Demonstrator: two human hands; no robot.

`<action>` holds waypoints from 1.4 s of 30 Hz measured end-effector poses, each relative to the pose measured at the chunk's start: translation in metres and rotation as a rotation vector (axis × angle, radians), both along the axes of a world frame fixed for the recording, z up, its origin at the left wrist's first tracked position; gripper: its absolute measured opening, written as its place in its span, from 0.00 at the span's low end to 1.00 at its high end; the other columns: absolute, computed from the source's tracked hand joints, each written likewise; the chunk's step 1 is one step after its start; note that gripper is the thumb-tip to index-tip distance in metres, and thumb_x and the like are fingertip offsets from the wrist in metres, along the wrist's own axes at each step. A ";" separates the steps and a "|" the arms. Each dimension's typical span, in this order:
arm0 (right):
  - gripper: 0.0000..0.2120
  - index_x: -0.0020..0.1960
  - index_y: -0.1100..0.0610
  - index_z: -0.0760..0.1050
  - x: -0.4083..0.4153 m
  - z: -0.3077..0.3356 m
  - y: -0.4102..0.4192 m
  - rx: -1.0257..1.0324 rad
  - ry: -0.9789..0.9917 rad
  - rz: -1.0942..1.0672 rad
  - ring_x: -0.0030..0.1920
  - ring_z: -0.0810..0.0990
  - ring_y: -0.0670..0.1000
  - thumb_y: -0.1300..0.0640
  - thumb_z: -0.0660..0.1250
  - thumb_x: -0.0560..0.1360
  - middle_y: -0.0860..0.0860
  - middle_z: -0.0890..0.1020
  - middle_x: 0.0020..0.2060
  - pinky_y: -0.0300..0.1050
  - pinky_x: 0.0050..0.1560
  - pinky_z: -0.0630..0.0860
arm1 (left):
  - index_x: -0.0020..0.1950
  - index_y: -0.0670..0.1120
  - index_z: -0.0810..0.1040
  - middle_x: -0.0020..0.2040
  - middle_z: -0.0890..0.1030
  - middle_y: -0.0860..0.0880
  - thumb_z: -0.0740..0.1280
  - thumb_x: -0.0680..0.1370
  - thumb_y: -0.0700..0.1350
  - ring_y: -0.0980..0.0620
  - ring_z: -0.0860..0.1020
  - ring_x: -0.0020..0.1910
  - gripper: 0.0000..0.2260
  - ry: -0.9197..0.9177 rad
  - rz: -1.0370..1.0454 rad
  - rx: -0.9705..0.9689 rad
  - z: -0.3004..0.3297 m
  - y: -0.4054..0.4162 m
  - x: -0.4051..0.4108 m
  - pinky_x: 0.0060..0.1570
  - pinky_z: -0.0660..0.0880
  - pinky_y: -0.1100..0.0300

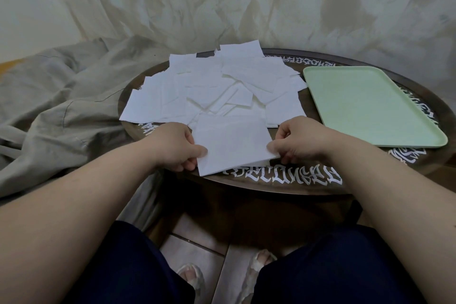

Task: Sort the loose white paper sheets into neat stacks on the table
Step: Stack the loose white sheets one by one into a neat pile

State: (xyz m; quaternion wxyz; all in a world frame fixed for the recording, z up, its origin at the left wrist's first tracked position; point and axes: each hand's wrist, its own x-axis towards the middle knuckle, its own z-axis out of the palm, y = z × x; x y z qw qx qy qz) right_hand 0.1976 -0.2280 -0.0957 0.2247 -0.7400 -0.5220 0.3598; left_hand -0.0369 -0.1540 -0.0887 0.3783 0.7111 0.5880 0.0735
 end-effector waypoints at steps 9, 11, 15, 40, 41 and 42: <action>0.04 0.41 0.63 0.76 -0.004 0.001 0.002 0.131 0.153 -0.079 0.24 0.75 0.43 0.66 0.71 0.69 0.52 0.77 0.30 0.34 0.25 0.71 | 0.41 0.42 0.75 0.29 0.82 0.49 0.70 0.75 0.46 0.56 0.82 0.29 0.09 0.015 -0.028 -0.111 0.001 -0.003 0.004 0.27 0.76 0.64; 0.04 0.41 0.61 0.77 -0.004 0.001 0.004 0.175 0.128 -0.080 0.25 0.75 0.43 0.66 0.71 0.69 0.51 0.77 0.31 0.33 0.26 0.71 | 0.45 0.43 0.72 0.28 0.81 0.49 0.71 0.74 0.44 0.56 0.81 0.27 0.09 -0.022 -0.012 -0.122 0.001 -0.004 0.006 0.26 0.76 0.65; 0.06 0.39 0.57 0.76 -0.005 0.004 0.005 0.228 0.102 -0.057 0.28 0.74 0.45 0.66 0.71 0.69 0.50 0.77 0.31 0.32 0.29 0.72 | 0.46 0.45 0.71 0.28 0.81 0.48 0.73 0.71 0.43 0.49 0.75 0.27 0.12 -0.075 0.004 -0.038 0.003 0.000 0.003 0.30 0.72 0.62; 0.05 0.42 0.65 0.76 -0.016 -0.011 0.016 0.204 0.253 -0.191 0.26 0.77 0.48 0.67 0.72 0.69 0.58 0.79 0.31 0.38 0.29 0.75 | 0.43 0.48 0.73 0.39 0.79 0.49 0.72 0.72 0.44 0.47 0.81 0.37 0.09 -0.273 0.145 0.270 -0.018 0.035 0.000 0.44 0.77 0.54; 0.05 0.41 0.64 0.76 -0.015 -0.011 0.016 0.202 0.244 -0.189 0.27 0.77 0.49 0.67 0.72 0.69 0.58 0.79 0.31 0.39 0.30 0.76 | 0.43 0.48 0.73 0.38 0.79 0.50 0.73 0.72 0.43 0.47 0.80 0.36 0.09 -0.270 0.131 0.275 -0.018 0.035 0.000 0.44 0.76 0.54; 0.05 0.41 0.64 0.76 -0.015 -0.011 0.016 0.203 0.236 -0.189 0.27 0.77 0.49 0.67 0.72 0.69 0.58 0.79 0.31 0.39 0.30 0.76 | 0.42 0.49 0.72 0.37 0.78 0.50 0.73 0.72 0.43 0.47 0.79 0.37 0.09 -0.261 0.119 0.285 -0.018 0.036 0.000 0.44 0.76 0.54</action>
